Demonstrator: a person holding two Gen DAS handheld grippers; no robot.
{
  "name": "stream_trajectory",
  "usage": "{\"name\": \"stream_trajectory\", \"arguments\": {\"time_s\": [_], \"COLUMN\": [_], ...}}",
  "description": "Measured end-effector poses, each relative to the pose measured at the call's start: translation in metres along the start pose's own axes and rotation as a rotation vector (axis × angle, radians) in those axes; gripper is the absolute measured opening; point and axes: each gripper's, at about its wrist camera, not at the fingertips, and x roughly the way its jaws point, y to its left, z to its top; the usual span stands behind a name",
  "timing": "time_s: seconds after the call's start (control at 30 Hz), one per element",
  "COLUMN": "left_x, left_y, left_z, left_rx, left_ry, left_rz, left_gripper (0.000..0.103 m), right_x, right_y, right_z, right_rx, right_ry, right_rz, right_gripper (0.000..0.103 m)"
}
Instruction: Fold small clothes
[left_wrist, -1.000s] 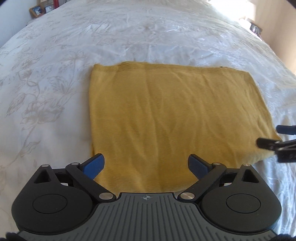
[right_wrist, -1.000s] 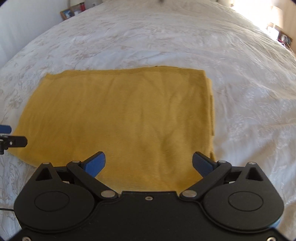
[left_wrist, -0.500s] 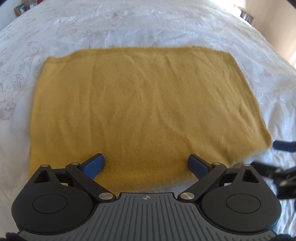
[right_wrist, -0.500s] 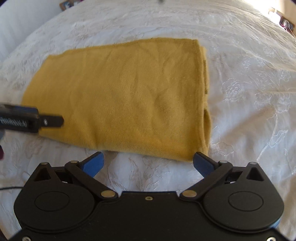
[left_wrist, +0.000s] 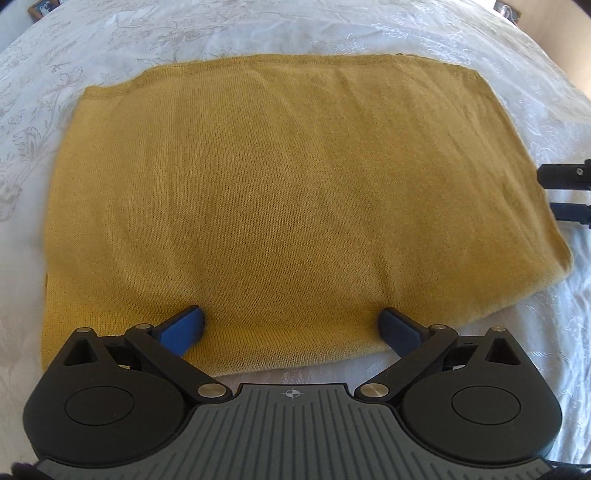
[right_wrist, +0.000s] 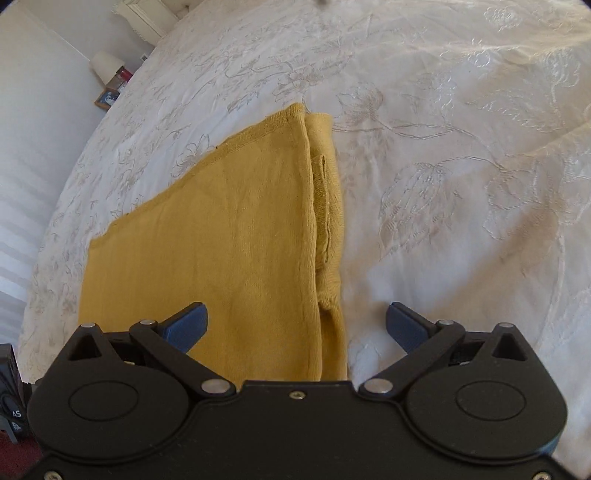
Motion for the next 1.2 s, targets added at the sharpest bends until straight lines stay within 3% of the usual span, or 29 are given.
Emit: {"name": "stream_trajectory", "arguments": {"time_s": [0.2,0.4,0.43,0.5,0.67,0.77,0.97,1.13,1.2], "left_x": [0.004,-0.001,-0.006,-0.019,-0.037,-0.027,0.013,0.053,0.058], "left_y": [-0.005,-0.003,-0.001,0.004,0.010,0.017,0.018,0.010,0.006], "left_z": [0.003,0.007,0.010,0.017,0.058,0.096,0.155,0.163,0.161], "left_rx": [-0.025,-0.037,-0.060,-0.111,-0.134,-0.159,-0.187,-0.137,-0.107], "left_ry": [0.006,0.021,0.013,-0.018,-0.126,-0.142,-0.100,0.016,0.013], "left_rz": [0.024,0.020,0.014,-0.007,0.032,0.048,0.085,0.131,0.144], "left_gripper": [0.103,0.102,0.101,0.089,0.089,0.089,0.089,0.091,0.094], "right_x": [0.023,0.035,0.035,0.033,0.030,0.033,0.035,0.038,0.038], "right_y": [-0.003,-0.006,-0.007,-0.008,-0.005,-0.001,-0.005,-0.006,-0.007], "right_z": [0.021,0.032,0.031,0.029,0.020,0.024,0.031,0.034,0.033], "right_rx": [0.016,0.037,0.041,0.031,-0.020,-0.043,-0.025,-0.014,-0.013], "right_ry": [0.040,0.034,0.031,0.027,0.008,0.016,0.040,0.044,0.045], "right_rz": [0.142,0.194,0.200,0.209,0.199,0.185,0.203,0.216,0.219], "right_gripper": [0.103,0.103,0.103,0.103,0.103,0.103,0.103,0.103,0.103]}}
